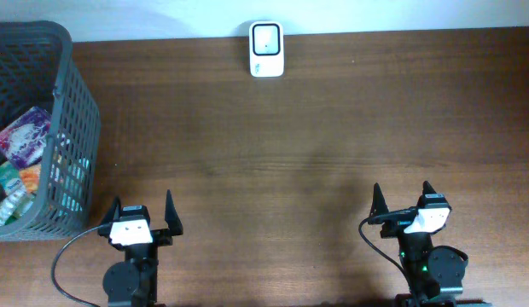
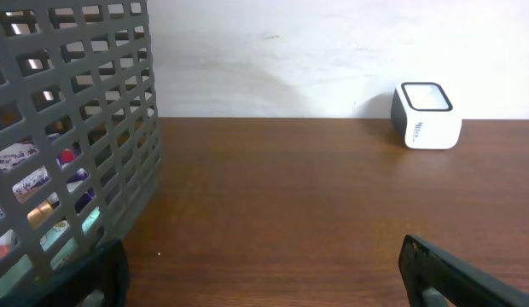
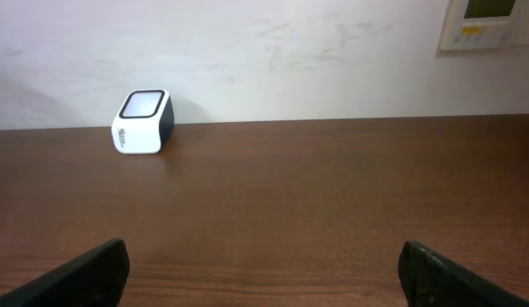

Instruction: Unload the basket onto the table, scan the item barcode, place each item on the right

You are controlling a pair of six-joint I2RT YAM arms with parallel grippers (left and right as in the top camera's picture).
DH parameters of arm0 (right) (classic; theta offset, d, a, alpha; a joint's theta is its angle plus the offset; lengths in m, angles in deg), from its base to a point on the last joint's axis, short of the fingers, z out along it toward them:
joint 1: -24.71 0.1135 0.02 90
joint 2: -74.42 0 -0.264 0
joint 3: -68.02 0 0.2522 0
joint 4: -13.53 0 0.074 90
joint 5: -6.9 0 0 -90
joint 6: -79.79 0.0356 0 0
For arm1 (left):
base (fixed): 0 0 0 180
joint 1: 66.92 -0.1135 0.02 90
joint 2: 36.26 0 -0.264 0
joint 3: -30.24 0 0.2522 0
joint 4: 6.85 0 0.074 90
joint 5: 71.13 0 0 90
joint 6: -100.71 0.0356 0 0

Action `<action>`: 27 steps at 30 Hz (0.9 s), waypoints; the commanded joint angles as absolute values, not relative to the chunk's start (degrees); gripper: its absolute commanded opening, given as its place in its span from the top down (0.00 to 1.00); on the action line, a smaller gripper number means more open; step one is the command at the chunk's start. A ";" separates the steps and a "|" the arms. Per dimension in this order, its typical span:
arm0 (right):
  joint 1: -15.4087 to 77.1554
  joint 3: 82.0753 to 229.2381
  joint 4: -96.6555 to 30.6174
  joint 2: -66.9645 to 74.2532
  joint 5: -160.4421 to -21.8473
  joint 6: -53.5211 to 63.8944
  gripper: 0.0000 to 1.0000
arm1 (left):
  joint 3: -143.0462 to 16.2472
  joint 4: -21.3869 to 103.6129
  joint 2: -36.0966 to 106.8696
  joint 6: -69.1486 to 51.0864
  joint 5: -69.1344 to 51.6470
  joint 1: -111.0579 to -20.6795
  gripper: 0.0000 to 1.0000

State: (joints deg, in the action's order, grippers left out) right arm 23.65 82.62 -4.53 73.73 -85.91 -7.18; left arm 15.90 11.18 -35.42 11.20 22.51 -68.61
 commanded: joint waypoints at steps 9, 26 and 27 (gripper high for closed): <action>23.96 82.10 -4.53 74.01 -85.60 -6.75 0.01 | 15.98 11.51 -35.92 12.49 22.56 -68.92 0.01; 23.96 82.10 -4.53 74.01 -85.60 -6.75 0.01 | 15.96 11.38 -35.92 12.47 19.08 -68.90 0.01; 23.96 82.10 -4.53 74.01 -85.60 -6.75 0.01 | 15.96 11.75 -35.92 12.47 18.01 -68.92 0.01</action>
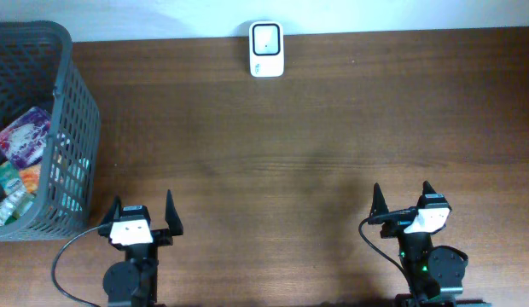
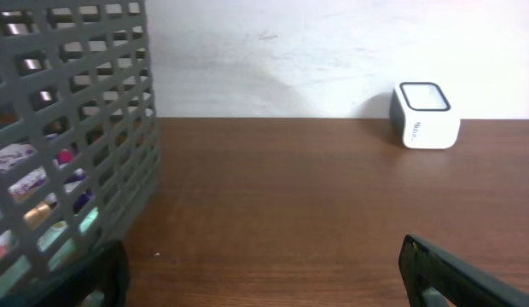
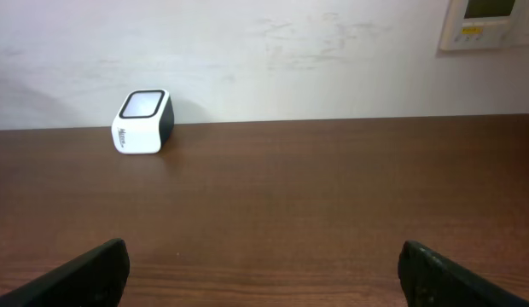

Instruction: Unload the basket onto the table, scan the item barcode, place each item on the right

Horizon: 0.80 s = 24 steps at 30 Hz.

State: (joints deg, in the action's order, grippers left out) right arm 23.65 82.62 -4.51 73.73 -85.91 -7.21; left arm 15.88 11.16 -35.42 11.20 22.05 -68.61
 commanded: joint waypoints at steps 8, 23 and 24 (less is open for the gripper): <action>23.96 82.10 -4.53 74.01 -85.60 -6.75 0.01 | 15.94 -14.85 -35.92 9.84 -13.38 -68.92 0.01; 23.96 82.10 -4.53 74.01 -85.63 -6.75 0.01 | -7.31 -37.08 -21.17 15.74 11.87 -68.92 0.01; 23.96 82.10 -4.53 74.01 -85.60 -6.75 0.01 | -10.31 -37.21 -18.44 16.86 11.87 -68.92 0.01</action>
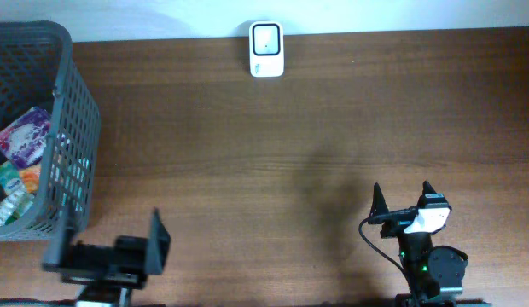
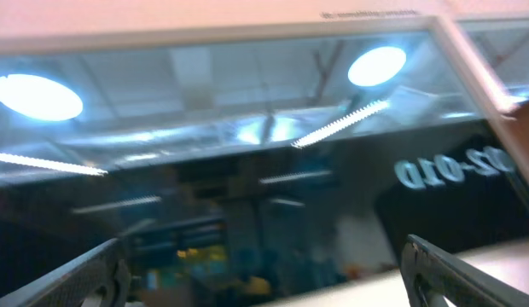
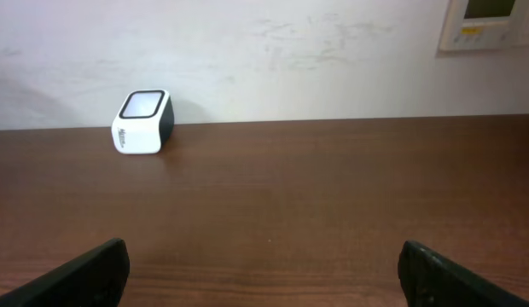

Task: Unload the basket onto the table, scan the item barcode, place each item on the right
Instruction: 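Reach the left gripper into the basket and grasp the orange tissue pack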

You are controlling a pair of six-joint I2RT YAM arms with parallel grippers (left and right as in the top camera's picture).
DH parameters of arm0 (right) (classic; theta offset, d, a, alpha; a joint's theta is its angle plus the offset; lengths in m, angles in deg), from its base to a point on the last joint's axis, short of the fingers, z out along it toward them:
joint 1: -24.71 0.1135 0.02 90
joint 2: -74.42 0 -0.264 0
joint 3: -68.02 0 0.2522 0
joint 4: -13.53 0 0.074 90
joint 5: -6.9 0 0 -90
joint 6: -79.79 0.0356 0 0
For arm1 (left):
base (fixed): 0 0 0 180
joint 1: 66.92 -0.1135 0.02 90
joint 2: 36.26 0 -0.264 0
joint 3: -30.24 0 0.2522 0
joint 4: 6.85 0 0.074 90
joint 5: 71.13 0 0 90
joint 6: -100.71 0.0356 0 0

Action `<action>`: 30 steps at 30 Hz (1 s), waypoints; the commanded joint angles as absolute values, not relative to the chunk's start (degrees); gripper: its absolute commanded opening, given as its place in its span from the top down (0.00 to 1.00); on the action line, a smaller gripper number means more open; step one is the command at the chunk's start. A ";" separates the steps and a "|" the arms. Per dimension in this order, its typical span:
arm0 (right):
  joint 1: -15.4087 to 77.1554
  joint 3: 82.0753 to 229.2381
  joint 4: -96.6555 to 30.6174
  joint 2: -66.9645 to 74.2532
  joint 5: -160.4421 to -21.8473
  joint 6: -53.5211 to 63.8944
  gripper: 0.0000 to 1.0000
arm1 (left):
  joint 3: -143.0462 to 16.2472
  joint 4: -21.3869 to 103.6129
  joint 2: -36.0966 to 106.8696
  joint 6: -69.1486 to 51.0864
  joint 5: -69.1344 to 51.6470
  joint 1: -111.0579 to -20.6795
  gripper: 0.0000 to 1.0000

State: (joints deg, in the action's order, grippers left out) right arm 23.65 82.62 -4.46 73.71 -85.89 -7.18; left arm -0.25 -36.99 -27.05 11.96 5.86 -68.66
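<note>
A white barcode scanner [image 1: 266, 49] stands at the table's far edge, also seen in the right wrist view [image 3: 143, 121]. Packaged items, among them a purple packet [image 1: 24, 136], lie in the grey mesh basket [image 1: 77, 162] at the left. My left gripper [image 1: 108, 246] is open at the near left, close to the basket's near corner; its camera is tipped up at ceiling lights and glass, the gripper [image 2: 264, 275] holding nothing. My right gripper [image 1: 401, 192] is open and empty at the near right [image 3: 264, 275].
The brown table [image 1: 333, 128] runs to a white wall at the back. A wall control panel [image 3: 491, 21] hangs at the upper right of the right wrist view. The basket takes up the table's left side.
My left gripper has swung from pointing level across the table to pointing up, and sits larger and further left in the overhead view. The right arm, scanner and basket have not moved.
At both earlier moments the two grippers rested open at the table's near edge, facing the scanner, the left one shifting only slightly. By now the left gripper has lifted and tipped upward beside the basket, still open and empty.
</note>
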 commanded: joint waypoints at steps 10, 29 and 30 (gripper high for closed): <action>23.96 82.10 -4.53 74.01 -85.60 -6.75 0.01 | -62.09 -2.48 22.59 18.08 23.76 -74.05 0.01; 23.96 82.10 -4.53 73.99 -85.60 -6.75 0.01 | -100.47 61.95 65.58 7.74 -1.71 -100.68 0.01; 23.96 82.10 -4.53 74.01 -85.63 -6.75 0.01 | -100.47 61.95 66.61 5.60 -1.68 -100.96 0.01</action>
